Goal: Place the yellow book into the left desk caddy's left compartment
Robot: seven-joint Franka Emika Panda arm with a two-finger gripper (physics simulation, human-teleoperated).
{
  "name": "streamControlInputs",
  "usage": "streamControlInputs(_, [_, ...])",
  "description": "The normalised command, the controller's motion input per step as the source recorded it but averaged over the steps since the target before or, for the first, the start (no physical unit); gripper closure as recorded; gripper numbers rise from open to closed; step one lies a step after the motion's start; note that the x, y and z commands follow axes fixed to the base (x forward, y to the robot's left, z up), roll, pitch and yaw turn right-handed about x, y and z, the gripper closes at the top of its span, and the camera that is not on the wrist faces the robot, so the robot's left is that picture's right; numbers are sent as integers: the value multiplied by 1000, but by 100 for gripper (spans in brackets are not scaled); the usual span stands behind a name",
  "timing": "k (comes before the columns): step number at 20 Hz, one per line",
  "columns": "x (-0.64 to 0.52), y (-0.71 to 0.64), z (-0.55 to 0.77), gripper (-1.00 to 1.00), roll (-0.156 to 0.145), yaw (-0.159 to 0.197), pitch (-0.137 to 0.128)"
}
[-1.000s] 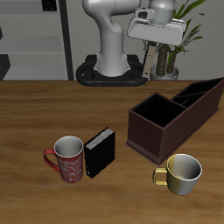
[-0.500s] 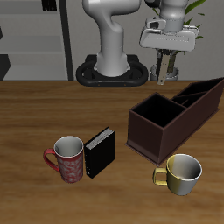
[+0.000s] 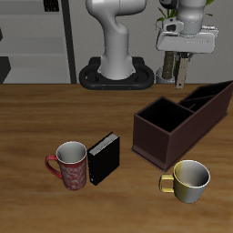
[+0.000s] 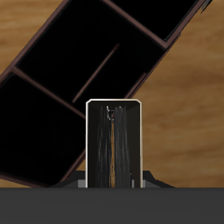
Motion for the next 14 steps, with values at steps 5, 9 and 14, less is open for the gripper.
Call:
streamControlInputs(5, [-30,334,61,100,63,-41,-4])
streamControlInputs(9, [117,252,-69,100,47,38,4])
streamControlInputs(14, [163,220,-87,100,18,11,36])
